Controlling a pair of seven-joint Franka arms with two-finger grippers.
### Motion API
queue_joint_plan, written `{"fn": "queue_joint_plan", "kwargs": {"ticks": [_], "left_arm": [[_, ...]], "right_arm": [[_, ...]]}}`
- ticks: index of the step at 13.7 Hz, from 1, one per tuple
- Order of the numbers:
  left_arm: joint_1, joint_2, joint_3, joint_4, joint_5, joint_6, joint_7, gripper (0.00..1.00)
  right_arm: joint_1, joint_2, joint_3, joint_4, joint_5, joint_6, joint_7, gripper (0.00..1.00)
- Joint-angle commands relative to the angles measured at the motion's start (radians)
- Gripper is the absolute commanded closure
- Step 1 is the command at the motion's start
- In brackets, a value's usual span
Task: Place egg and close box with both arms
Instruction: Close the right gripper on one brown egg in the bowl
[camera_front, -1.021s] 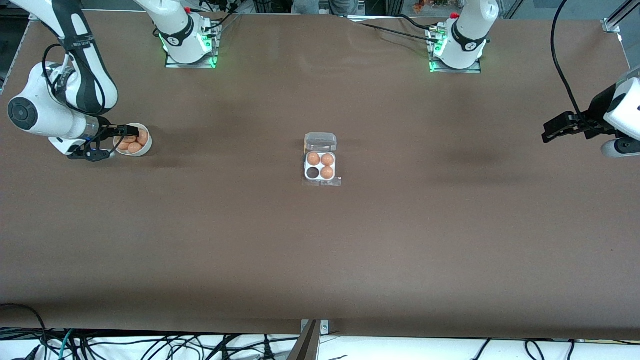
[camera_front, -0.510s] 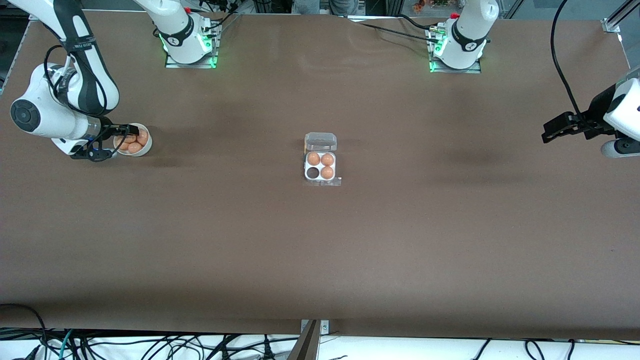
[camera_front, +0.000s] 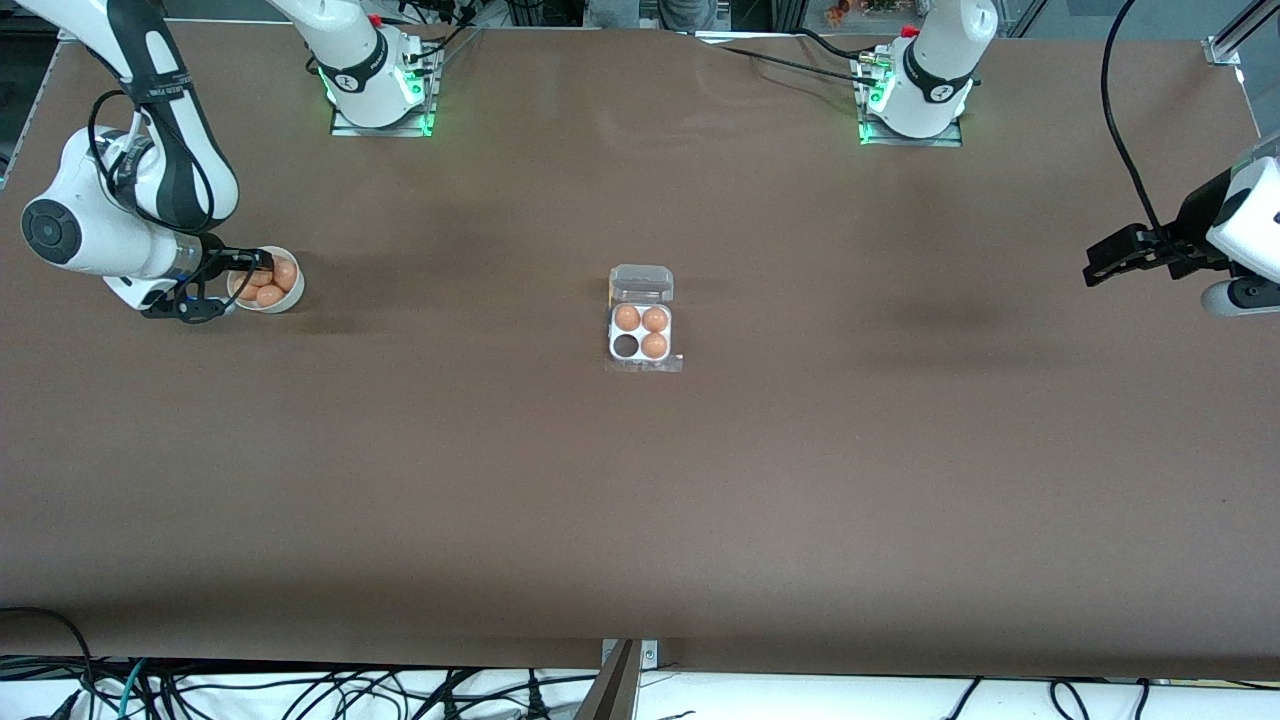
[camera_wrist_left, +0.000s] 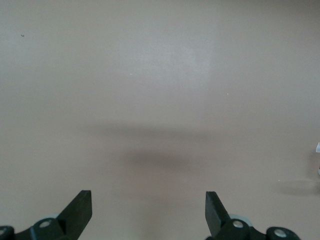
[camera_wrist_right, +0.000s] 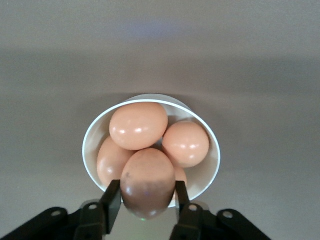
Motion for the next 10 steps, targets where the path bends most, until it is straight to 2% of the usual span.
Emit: {"fn": "queue_joint_plan", "kwargs": {"ticks": [1, 5, 10], "left_arm": [[0.004, 0.007, -0.002, 0.019, -0.016, -0.017, -0.001, 0.00], [0.002, 0.007, -0.002, 0.019, -0.016, -0.017, -0.001, 0.00], [0.004, 0.007, -0.002, 0.019, -0.016, -0.017, -0.001, 0.00]], "right_arm": [[0.006, -0.002, -0.002, 0.001, -0.006, -0.009, -0.010, 0.55], [0.006, -0.004, -0.001, 0.018, -0.006, -0.044, -0.003, 0.62], [0.012, -0.004, 0.001, 0.077, -0.006, -0.127, 0.003, 0.64]]}}
